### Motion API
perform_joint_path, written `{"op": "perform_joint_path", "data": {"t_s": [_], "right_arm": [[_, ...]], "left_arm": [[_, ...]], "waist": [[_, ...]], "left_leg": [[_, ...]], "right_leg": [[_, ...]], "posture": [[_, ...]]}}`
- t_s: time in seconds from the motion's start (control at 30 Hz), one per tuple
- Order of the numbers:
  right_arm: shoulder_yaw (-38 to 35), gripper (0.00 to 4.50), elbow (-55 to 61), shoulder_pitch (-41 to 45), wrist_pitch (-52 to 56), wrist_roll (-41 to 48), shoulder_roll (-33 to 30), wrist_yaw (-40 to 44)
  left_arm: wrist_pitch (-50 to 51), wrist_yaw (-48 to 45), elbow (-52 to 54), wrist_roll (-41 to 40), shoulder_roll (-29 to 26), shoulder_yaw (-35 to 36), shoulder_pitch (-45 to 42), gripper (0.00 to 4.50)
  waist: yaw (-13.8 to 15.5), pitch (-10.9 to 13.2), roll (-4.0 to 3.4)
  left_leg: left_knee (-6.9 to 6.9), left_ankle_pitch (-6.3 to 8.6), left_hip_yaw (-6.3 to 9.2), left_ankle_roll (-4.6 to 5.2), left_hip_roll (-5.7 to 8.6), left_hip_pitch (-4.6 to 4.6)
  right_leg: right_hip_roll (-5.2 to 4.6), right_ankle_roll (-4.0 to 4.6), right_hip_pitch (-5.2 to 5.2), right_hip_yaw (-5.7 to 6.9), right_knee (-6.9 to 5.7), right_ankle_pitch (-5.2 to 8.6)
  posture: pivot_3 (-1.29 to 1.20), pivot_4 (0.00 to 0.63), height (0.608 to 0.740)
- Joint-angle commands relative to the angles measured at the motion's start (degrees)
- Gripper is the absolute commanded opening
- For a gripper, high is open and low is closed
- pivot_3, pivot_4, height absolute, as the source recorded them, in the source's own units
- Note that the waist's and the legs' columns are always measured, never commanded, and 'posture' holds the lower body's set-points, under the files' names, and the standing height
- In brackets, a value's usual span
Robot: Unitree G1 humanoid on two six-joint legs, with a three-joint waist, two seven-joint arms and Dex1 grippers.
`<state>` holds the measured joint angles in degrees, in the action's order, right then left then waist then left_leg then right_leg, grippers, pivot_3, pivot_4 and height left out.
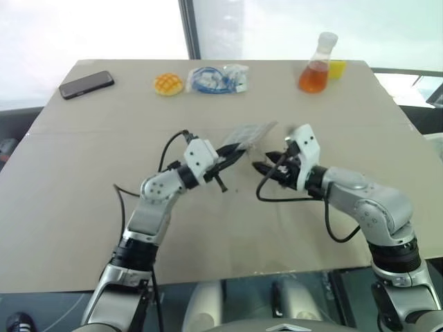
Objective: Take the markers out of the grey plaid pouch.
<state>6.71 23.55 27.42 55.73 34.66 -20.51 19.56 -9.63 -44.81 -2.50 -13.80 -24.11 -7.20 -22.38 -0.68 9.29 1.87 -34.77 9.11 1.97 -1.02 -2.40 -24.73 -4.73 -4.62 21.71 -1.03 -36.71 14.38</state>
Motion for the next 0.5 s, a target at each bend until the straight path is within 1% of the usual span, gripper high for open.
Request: {"op": "perform_joint_path", "data": {"t_s": [0.03, 0.2, 0.3, 0.33, 0.5], "right_arm": [[-1.3, 0.99, 1.6, 1.5, -1.9, -0.7, -0.5, 1.0], [-1.8, 0.99, 1.2, 1.5, -2.0, -0.9, -0.1, 1.3], [-1.6, 0.19, 0.7, 1.7, -2.1, -1.1, 0.5, 1.3], [-1.7, 0.08, 0.6, 1.7, -2.1, -1.3, 0.5, 1.4], [-5.2, 0.08, -1.7, 2.6, -3.2, -5.8, -2.7, -0.9]], "left_arm": [[-0.2, -0.6, 3.0, -1.3, -0.3, 1.8, 0.4, 0.36], [-0.3, -1.0, 2.8, -1.3, -0.2, 2.1, 0.5, 0.36], [-0.4, -1.4, 2.7, -1.5, 0.0, 2.4, 0.3, 0.36], [-0.4, -1.5, 2.5, -1.5, 0.1, 2.5, 0.2, 0.36], [-0.9, -2.4, 2.2, -4.3, 0.7, 4.2, 1.2, 0.36]], "waist": [[0.0, 0.0, 0.0], [0.0, 0.0, 0.0], [0.0, 0.0, 0.0], [0.0, 0.0, 0.0], [0.1, 0.0, -0.01]], "left_leg": [[0.0, 0.0, 0.0, 0.0, 0.0, 0.0], [0.0, 0.0, 0.0, 0.0, 0.0, -0.01], [0.0, 0.0, 0.0, 0.0, 0.0, -0.01], [0.01, 0.0, 0.0, 0.0, 0.0, -0.01], [0.02, 0.0, -0.01, 0.0, 0.0, -0.02]], "right_leg": [[0.0, 0.0, 0.0, 0.0, 0.0, 0.0], [0.0, 0.01, 0.01, 0.0, 0.01, 0.01], [0.0, 0.08, 0.01, 0.0, 0.02, 0.05], [0.0, 0.11, 0.01, 0.0, 0.02, 0.06], [-0.01, 0.12, 0.01, 0.0, 0.06, 0.07]], "posture": [[0.0, 0.15, 0.74], [0.0, 0.15, 0.74], [0.0, 0.15, 0.74], [0.0, 0.15, 0.74], [0.0, 0.15, 0.74]]}}
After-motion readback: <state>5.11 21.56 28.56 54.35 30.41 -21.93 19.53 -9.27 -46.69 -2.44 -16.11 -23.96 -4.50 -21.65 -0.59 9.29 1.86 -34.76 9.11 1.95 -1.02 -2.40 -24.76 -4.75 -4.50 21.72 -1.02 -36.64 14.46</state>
